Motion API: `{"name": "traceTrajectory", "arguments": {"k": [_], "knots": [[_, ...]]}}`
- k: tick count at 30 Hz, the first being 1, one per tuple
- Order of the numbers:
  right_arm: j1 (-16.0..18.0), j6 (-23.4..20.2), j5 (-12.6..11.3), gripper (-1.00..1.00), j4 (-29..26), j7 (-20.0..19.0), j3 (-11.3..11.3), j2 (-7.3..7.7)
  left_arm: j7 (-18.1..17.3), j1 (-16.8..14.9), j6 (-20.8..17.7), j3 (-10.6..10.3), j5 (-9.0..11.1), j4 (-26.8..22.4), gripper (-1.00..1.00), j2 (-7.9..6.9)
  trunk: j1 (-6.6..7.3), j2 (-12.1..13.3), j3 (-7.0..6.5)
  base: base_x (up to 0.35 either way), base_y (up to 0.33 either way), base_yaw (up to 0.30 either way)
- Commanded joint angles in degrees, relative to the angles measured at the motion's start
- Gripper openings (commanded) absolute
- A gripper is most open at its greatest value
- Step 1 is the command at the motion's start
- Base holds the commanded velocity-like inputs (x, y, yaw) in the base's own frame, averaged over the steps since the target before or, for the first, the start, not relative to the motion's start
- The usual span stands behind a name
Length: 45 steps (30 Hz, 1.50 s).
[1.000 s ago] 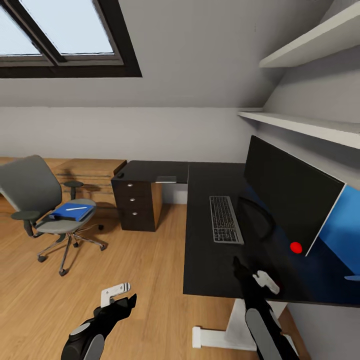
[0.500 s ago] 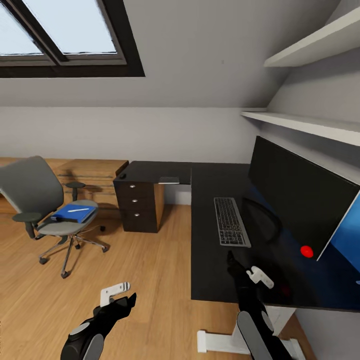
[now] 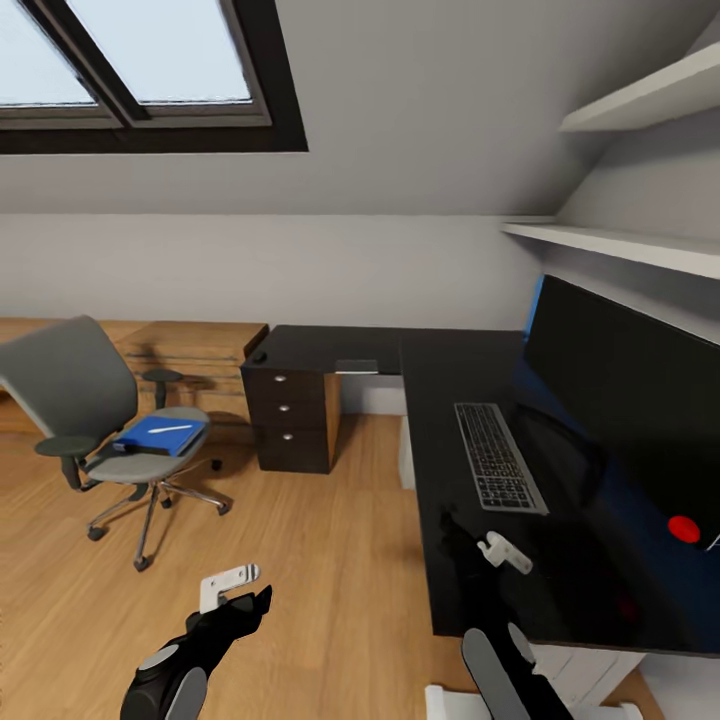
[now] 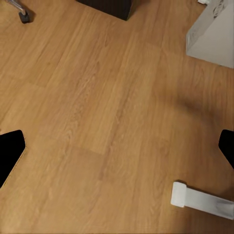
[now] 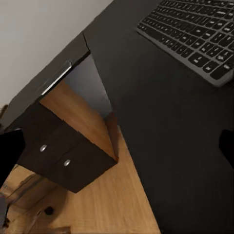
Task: In the bedroom, organize the workspace by keeping the computer under the desk, ensuring the monitor is on the desk, placing the keyboard on the desk next to the monitor, placing the mouse on the desk next to the keyboard, moving the folder from the swivel chair onto the desk next to the mouse, stacking the notebook on top of the folder with the pen on top of the notebook, and positioning the swivel chair next to the desk.
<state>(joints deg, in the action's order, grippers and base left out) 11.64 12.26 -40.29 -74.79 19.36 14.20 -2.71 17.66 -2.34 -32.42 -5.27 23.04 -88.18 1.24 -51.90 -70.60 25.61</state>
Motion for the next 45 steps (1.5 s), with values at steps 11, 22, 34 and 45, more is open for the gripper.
{"name": "traceTrajectory", "arguments": {"k": [11,22,34,45], "knots": [[0.11,-23.24,17.43,1.0,-5.99,12.17,2.13,-0.4,0.53,-0.04,-0.1,-0.09,0.6,-0.06,1.0,-0.01,-0.02,-0.04,0.06,0.165,0.295,0.0],[0.1,-24.64,20.33,1.0,-7.76,14.12,4.75,-1.79,0.53,-0.04,-0.1,-0.09,0.6,-0.06,1.0,-0.01,-0.02,-0.04,0.06,0.165,0.305,0.0],[0.08,-23.13,20.29,1.0,-7.36,14.3,5.42,-2.12,0.53,-0.04,-0.16,-0.09,0.6,-0.06,1.0,-0.01,-0.02,-0.04,0.06,0.15,0.211,0.042],[0.07,-22.11,20.28,1.0,-7.34,14.19,5.4,-1.97,0.53,-0.04,-0.15,-0.09,0.52,0.01,1.0,-0.01,-0.02,-0.04,0.09,0.187,0.01,0.215]]}}
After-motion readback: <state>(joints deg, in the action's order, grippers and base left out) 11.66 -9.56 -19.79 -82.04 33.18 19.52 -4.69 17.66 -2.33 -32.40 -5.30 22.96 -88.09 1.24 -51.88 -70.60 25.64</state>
